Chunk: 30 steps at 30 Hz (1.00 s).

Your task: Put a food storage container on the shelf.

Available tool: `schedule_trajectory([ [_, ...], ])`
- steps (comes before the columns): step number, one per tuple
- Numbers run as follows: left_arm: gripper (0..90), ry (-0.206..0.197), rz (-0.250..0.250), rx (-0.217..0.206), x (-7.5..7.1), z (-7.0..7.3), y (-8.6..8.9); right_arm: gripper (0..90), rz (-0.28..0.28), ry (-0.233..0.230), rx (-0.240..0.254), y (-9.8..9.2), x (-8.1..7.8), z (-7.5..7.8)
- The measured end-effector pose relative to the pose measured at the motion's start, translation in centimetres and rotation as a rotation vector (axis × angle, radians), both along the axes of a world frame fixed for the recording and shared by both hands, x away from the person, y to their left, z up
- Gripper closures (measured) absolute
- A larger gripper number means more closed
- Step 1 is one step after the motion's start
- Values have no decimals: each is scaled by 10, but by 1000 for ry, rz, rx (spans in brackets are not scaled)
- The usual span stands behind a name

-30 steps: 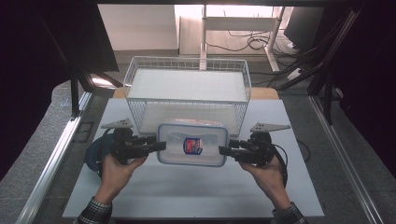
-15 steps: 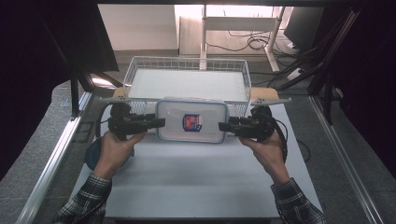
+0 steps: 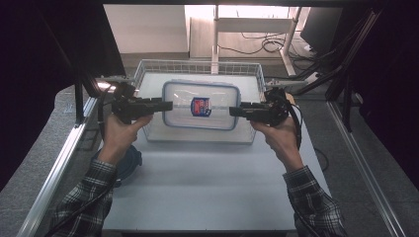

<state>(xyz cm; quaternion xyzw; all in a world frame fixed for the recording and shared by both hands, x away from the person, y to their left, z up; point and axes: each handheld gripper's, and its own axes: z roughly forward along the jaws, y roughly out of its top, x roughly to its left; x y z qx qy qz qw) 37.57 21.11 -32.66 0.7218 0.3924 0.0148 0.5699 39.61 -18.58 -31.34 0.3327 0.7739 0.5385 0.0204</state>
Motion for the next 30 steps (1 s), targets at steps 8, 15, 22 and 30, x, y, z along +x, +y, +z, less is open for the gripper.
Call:
schedule_trajectory([
  [8,521,1,15,-13,25,11,4,516,-10,-2,-4,6,24,15],
  [15,519,21,27,-33,44,10,6,516,-20,12,-1,8,44,19],
  [22,519,48,33,-51,61,8,4,513,-44,35,8,8,62,22],
  [30,517,86,38,-54,71,4,5,512,-55,66,3,9,71,17],
])
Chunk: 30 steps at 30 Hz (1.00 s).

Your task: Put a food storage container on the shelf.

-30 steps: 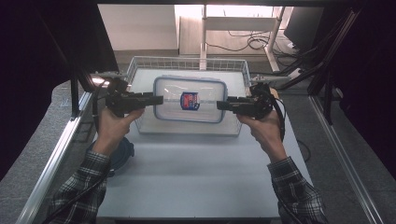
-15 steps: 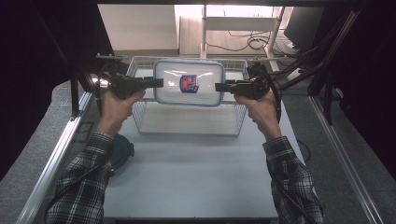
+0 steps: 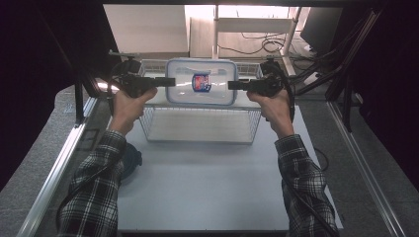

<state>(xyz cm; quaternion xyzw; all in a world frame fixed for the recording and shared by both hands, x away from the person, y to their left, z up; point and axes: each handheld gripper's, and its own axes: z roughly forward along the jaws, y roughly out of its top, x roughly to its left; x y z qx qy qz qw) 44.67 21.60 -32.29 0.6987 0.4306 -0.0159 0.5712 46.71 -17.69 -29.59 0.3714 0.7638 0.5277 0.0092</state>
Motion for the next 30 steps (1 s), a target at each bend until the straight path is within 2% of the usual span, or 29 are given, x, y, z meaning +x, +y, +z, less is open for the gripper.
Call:
schedule_trajectory([
  [6,516,-3,9,-16,1,-1,-1,504,-6,13,-3,0,3,-2],
  [13,501,-9,29,-31,1,-3,-2,467,-30,-7,-17,4,2,-3],
  [17,494,-3,55,6,3,-6,-4,440,-57,0,-12,6,4,-4],
  [20,534,2,59,50,5,-9,-8,402,-71,14,-16,7,7,-6],
  [26,511,15,58,40,7,-12,-9,384,-84,38,12,6,15,-9],
  [30,509,11,61,40,7,-12,-9,366,-103,10,-19,8,14,-7],
])
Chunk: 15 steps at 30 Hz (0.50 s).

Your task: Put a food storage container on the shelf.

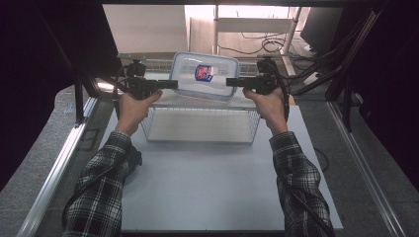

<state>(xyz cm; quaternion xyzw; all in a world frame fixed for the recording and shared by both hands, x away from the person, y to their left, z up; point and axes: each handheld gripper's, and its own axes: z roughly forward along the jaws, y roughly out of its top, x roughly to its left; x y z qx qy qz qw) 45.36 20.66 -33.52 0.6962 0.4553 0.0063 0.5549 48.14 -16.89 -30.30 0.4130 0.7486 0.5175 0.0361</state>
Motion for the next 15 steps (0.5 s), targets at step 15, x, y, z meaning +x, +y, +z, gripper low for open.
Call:
schedule_trajectory([
  [15,460,-23,83,26,3,7,-5,418,-67,-59,-111,12,-8,4],
])
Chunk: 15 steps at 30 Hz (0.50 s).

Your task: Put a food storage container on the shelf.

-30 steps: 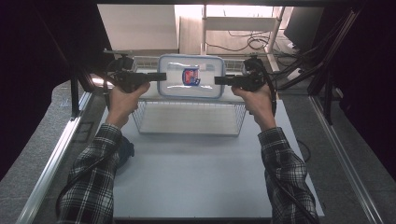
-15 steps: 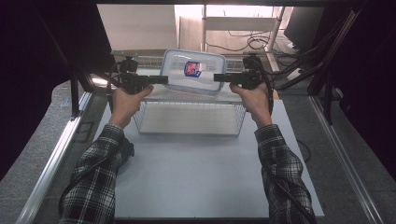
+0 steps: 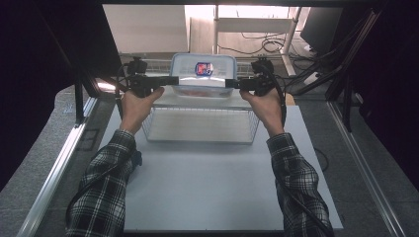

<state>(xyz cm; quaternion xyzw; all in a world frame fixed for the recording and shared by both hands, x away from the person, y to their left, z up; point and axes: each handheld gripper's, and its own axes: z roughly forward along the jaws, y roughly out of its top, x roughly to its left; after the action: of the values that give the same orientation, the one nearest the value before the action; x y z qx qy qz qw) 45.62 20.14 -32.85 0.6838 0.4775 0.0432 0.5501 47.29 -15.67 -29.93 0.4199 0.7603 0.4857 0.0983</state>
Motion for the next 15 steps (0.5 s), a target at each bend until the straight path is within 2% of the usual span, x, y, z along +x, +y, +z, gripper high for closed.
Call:
schedule_trajectory([
  [3,462,-15,22,16,-1,2,1,498,-7,-11,4,-1,-1,2],
  [10,470,-1,15,-17,-7,0,10,509,21,-20,-22,6,-9,5],
  [15,467,9,20,-15,-11,1,9,522,18,-26,-32,8,-10,7],
])
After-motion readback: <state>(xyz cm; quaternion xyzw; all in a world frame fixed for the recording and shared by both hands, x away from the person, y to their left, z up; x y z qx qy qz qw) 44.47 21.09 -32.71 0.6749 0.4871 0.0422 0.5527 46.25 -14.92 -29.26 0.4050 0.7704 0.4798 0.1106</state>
